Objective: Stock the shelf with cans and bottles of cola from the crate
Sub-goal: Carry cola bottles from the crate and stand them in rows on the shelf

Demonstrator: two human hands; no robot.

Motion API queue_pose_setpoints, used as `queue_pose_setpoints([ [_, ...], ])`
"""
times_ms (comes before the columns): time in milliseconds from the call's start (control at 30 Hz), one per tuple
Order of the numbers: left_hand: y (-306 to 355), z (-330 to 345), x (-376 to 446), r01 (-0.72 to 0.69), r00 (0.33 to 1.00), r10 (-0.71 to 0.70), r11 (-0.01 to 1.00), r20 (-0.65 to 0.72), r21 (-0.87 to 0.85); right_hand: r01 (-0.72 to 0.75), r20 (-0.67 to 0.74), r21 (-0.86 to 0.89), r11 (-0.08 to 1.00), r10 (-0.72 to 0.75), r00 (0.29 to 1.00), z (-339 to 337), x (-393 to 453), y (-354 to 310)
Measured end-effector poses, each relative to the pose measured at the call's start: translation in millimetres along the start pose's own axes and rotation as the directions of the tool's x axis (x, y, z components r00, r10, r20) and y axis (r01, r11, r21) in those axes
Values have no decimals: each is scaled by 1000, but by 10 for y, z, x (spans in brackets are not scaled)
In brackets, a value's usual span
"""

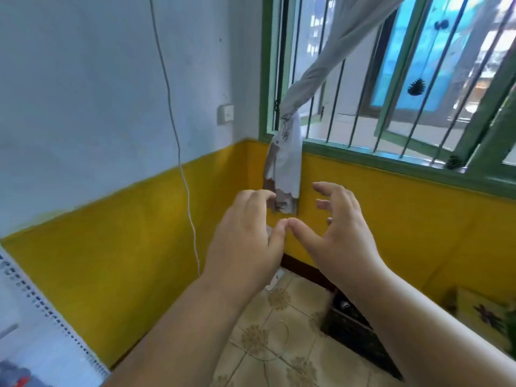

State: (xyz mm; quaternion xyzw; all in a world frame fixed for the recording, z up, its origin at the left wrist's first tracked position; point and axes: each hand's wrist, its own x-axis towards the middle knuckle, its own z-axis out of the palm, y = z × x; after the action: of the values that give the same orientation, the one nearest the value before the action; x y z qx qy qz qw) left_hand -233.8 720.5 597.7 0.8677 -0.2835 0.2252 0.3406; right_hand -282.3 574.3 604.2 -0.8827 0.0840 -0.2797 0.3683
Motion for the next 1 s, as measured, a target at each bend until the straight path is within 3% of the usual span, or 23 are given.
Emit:
queue_pose_setpoints([
  [167,386,705,326,-118,985,124,991,119,-61,-132,-116,-16,991,130,985,-468,63,647],
  [467,407,1871,970,-239,931,281,952,234,-194,-309,-240,-85,947,281,929,-548,544,1542],
  [700,667,2794,1818,-340,808,478,855,343,-391,-488,-415,-124,864,402,816,-781,1070,2119],
  [1000,988,3822,2139,-321,666,576,795,474,-515,-645,-492,-87,759,530,690,-940,1297,2956],
])
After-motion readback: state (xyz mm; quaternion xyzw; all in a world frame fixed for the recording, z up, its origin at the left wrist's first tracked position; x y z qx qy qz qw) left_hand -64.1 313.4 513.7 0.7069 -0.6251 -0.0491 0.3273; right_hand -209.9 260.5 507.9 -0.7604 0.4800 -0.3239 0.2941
